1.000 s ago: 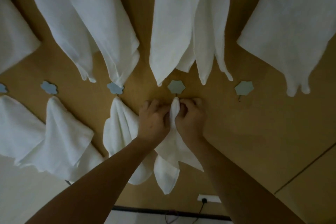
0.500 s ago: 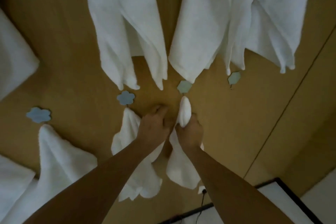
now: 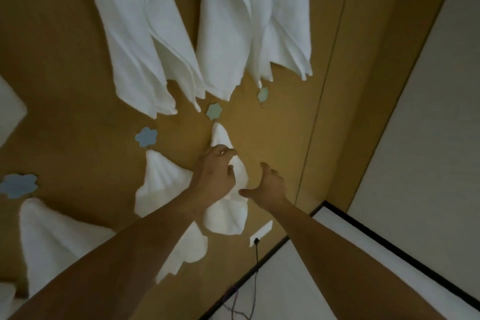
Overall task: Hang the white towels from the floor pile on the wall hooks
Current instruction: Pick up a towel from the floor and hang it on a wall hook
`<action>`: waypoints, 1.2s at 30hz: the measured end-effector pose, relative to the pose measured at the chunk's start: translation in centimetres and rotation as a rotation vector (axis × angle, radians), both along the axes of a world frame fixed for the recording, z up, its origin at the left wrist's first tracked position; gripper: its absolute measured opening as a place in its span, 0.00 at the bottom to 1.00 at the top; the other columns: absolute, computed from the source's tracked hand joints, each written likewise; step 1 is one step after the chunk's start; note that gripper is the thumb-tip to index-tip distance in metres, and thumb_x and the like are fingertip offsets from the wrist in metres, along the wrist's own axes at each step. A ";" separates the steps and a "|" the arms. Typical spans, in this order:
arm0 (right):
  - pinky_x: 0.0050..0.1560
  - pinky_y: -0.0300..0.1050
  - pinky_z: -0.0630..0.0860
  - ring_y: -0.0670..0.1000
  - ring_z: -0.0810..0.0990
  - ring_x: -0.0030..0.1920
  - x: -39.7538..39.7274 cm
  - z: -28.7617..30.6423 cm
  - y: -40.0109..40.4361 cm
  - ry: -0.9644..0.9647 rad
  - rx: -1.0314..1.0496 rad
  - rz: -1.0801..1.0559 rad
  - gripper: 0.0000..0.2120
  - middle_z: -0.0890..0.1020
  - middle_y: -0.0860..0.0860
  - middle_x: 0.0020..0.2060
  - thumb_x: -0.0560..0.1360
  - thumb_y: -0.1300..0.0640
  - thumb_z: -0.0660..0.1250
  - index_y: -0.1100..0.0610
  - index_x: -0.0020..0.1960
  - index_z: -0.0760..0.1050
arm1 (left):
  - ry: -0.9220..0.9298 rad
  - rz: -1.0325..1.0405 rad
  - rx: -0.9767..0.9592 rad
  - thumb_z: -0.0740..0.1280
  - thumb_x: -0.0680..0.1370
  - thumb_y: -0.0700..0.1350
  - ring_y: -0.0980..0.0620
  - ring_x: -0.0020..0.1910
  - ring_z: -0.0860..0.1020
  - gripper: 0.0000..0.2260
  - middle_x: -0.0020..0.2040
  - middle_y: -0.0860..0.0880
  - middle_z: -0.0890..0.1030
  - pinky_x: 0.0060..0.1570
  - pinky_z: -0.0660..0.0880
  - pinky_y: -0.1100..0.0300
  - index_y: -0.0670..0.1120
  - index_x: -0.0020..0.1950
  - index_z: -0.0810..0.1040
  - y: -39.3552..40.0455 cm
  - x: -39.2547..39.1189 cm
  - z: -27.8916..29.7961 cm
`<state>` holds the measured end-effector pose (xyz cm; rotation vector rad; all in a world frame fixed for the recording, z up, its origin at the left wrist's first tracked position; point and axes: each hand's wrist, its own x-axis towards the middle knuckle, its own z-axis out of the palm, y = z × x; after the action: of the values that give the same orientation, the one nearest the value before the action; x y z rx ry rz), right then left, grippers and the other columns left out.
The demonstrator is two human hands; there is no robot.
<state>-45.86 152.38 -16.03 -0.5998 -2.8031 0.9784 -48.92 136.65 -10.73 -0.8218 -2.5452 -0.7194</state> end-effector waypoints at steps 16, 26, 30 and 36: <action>0.67 0.56 0.68 0.58 0.66 0.71 42.4 3.8 27.9 -0.062 0.266 -0.532 0.42 0.67 0.52 0.73 0.71 0.40 0.72 0.48 0.78 0.56 | -0.102 -0.652 -0.082 0.62 0.78 0.41 0.47 0.66 0.68 0.19 0.67 0.48 0.72 0.66 0.69 0.54 0.49 0.70 0.72 35.7 31.6 0.4; 0.69 0.56 0.68 0.58 0.67 0.71 73.0 3.4 37.7 -0.092 0.206 -1.010 0.38 0.69 0.53 0.73 0.74 0.44 0.70 0.49 0.78 0.56 | -0.088 -1.052 -0.259 0.61 0.80 0.46 0.47 0.68 0.67 0.21 0.70 0.50 0.70 0.68 0.67 0.53 0.52 0.74 0.67 52.7 60.5 0.4; 0.68 0.56 0.67 0.58 0.66 0.70 83.9 2.1 39.7 -0.094 0.150 -1.237 0.37 0.69 0.53 0.72 0.74 0.45 0.69 0.49 0.78 0.58 | -0.032 -1.268 -0.319 0.62 0.79 0.46 0.47 0.68 0.68 0.22 0.70 0.49 0.71 0.68 0.67 0.52 0.51 0.73 0.68 57.9 72.0 -0.3; 0.67 0.54 0.67 0.57 0.65 0.71 99.9 -0.1 42.4 -0.139 0.062 -1.540 0.36 0.68 0.51 0.73 0.74 0.46 0.69 0.48 0.77 0.58 | -0.003 -1.553 -0.381 0.63 0.79 0.48 0.47 0.69 0.68 0.21 0.70 0.49 0.71 0.69 0.67 0.51 0.51 0.73 0.68 65.3 89.5 -2.6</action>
<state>53.99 194.81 -16.08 -2.2291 -1.4889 0.4260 40.53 201.95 -13.37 -2.9000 -1.5789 -0.5131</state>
